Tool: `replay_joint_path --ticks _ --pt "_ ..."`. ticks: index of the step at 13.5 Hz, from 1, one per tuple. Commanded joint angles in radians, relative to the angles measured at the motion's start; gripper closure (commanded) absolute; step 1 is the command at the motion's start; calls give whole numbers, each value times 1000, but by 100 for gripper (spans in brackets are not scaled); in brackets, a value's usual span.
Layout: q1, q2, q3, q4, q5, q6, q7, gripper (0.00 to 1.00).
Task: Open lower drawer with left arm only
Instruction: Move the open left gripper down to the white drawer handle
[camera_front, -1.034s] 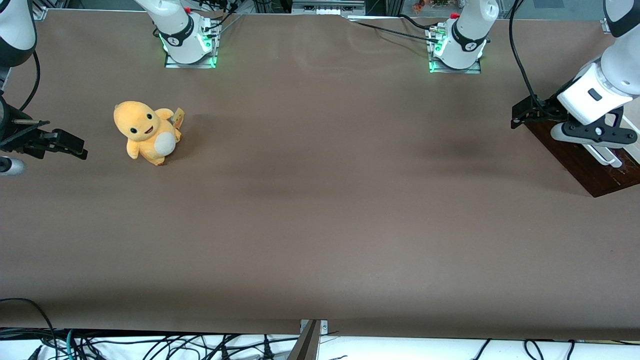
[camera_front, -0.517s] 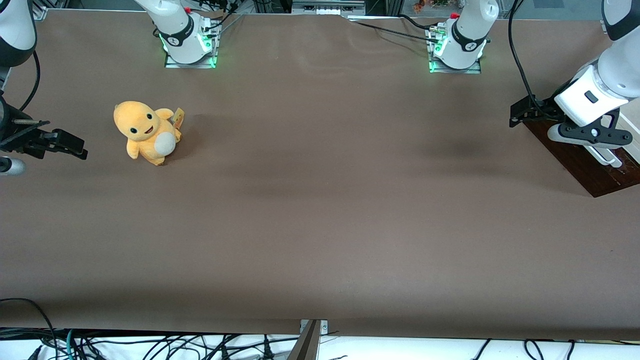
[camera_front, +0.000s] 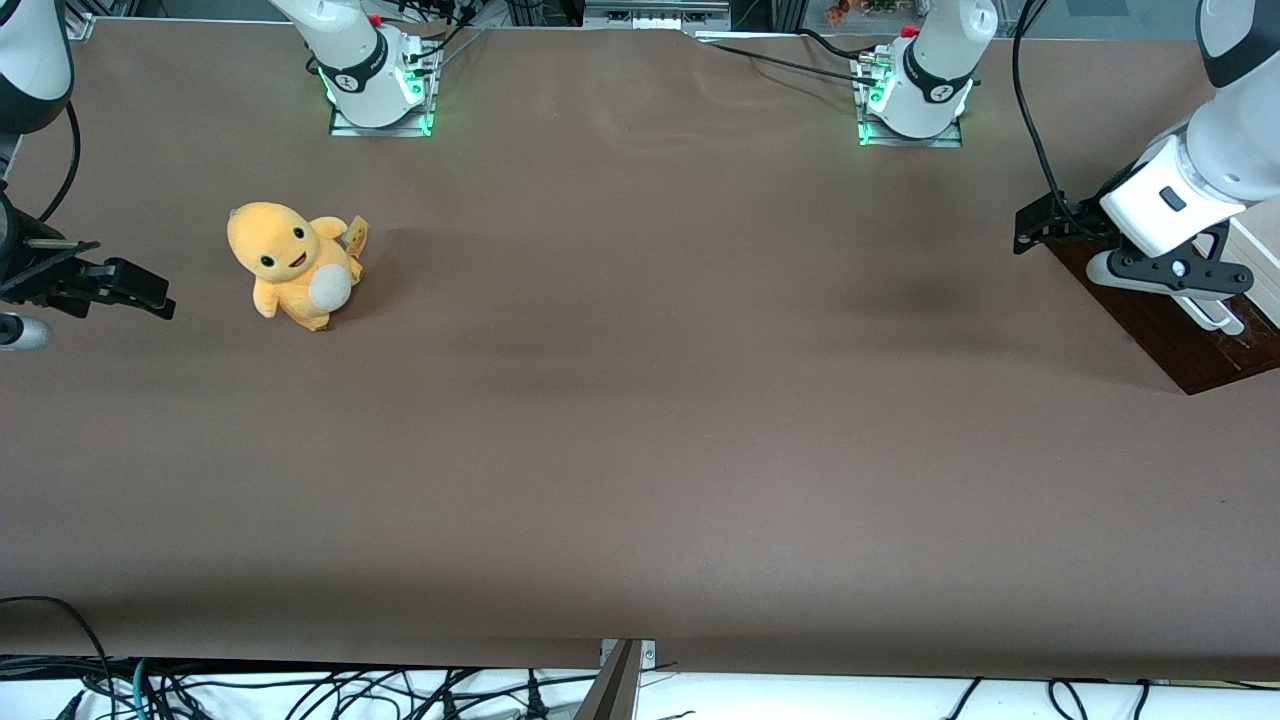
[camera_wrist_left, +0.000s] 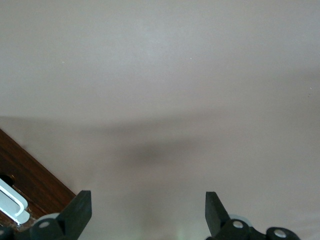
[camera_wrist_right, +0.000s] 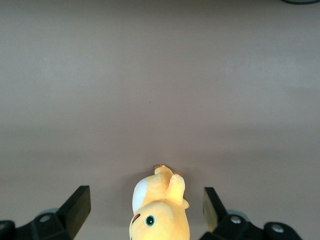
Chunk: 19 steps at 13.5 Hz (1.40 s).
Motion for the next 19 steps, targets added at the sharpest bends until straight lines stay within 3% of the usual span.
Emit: replay_joint_path --ticks 1,4,7,11,14,17,19 --pt "4 48 1 30 71 -13 -59 0" --pt "3 131 1 76 232 -12 -143 0" --pt "-19 203 -6 76 452 -31 -314 0" --pt "-22 341 -5 73 633 -165 -489 0" --pt "-60 470 -5 73 719 -314 -719 0" --pt "-54 558 1 73 731 -386 -971 0" --pt "-19 593 12 73 733 -407 -988 0"
